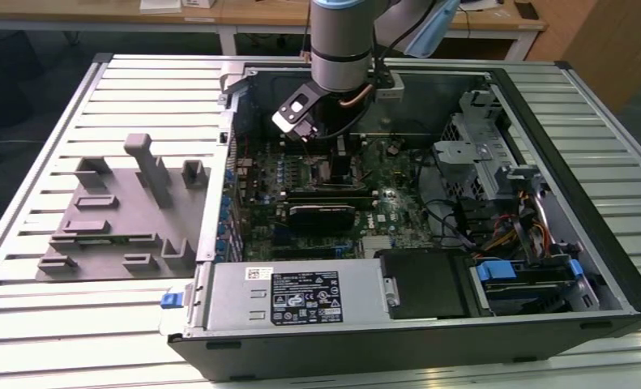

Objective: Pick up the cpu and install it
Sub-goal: 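Place the cpu into insertion slot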

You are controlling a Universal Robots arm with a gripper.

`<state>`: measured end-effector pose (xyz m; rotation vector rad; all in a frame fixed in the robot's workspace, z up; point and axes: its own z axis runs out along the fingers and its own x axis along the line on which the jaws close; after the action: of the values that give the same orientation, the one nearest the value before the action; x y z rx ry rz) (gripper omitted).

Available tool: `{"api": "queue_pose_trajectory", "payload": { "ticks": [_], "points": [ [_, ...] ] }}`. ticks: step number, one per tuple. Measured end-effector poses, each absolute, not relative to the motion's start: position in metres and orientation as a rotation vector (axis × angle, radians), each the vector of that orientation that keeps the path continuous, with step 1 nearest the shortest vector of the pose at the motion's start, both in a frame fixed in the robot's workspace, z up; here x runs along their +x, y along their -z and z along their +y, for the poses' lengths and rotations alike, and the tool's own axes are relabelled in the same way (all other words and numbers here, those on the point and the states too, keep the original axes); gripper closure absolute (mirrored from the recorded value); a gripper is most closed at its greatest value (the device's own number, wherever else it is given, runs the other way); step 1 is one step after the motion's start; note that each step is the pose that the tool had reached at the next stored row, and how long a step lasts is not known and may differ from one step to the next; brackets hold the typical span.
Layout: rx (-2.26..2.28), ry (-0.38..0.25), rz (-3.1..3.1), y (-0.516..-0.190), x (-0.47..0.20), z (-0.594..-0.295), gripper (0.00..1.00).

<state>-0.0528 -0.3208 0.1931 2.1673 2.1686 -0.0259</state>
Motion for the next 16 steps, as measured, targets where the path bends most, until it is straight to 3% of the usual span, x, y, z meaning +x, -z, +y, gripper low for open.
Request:
{"api": "queue_pose_trajectory", "payload": {
  "ticks": [8,9,16],
  "points": [
    [2.167,0.026,2.169,-0.1925,-0.0528,-0.3207,0.45],
    [2.167,0.026,2.169,-0.1925,-0.0528,-0.3207,0.38],
    [2.166,0.029,2.167,-0.1934,-0.0528,-0.3207,0.38]
  ]
}}
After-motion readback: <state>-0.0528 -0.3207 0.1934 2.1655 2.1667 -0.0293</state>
